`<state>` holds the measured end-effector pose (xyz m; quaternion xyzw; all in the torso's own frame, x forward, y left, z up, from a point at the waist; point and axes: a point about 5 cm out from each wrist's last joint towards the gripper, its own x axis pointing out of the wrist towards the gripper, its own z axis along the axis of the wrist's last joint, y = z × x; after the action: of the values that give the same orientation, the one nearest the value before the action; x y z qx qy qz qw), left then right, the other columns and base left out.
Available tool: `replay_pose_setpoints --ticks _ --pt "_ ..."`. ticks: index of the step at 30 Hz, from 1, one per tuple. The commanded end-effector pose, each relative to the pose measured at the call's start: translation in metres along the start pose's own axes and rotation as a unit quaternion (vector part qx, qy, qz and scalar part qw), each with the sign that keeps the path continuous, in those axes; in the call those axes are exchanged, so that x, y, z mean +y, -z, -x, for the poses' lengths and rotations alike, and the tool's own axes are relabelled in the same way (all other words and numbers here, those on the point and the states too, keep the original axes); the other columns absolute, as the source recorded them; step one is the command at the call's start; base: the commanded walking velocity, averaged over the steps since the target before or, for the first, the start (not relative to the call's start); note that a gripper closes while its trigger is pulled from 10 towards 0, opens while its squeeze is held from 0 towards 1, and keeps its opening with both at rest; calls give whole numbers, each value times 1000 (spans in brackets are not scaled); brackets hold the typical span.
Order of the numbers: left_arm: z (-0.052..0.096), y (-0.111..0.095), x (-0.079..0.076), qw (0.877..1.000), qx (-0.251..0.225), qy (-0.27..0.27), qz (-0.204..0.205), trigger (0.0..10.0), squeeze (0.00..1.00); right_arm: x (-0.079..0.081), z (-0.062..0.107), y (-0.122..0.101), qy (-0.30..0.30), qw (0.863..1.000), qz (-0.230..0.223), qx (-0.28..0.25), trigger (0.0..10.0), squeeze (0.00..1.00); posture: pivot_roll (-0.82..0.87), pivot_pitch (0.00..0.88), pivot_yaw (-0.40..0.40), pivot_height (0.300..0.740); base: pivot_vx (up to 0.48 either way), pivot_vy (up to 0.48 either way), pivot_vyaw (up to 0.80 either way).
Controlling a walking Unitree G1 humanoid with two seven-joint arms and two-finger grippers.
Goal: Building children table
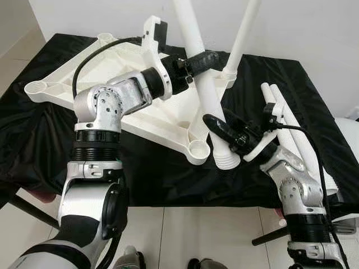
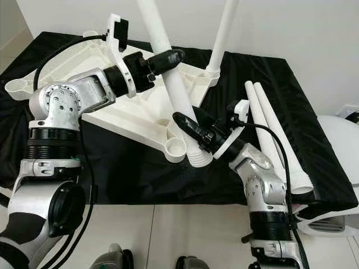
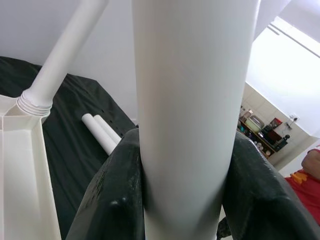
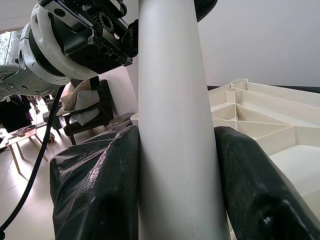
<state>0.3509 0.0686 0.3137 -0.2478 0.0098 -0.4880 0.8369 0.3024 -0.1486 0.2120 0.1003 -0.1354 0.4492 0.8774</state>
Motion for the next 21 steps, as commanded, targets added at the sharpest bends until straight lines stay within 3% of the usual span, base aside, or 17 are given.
replay_pose_setpoints --ticks 1,2,3,12,13,14,21 --pt "-3 -7 -6 1000 4 3 -23 2431 0 -11 5 -5 38 999 5 10 10000 188 -43 91 -39 740 0 0 0" --pt "-3 -7 -6 1000 4 3 -23 2431 0 -11 5 -5 38 999 5 10 10000 188 -43 91 -39 740 0 0 0" --pt "-4 -10 -7 999 5 1 -34 10000 0 -13 4 -7 43 999 8 12 10000 1000 -43 92 -39 740 0 0 0" --pt "-7 -9 -17 996 23 9 -81 10000 0 -18 3 -14 56 996 47 56 10000 1000 -47 95 -38 740 0 0 0" --pt "-8 -7 -20 995 28 15 -91 10000 0 -19 3 -16 51 994 55 75 10000 400 -47 95 -37 740 0 0 0" --pt "-8 -6 -22 994 31 19 -100 10000 0 -19 3 -16 45 993 58 93 10000 0 -47 95 -38 740 0 0 0" --pt "-10 -3 -31 991 37 34 -127 10000 0 -19 2 -15 19 986 69 151 10000 0 -48 97 -40 740 0 0 0"
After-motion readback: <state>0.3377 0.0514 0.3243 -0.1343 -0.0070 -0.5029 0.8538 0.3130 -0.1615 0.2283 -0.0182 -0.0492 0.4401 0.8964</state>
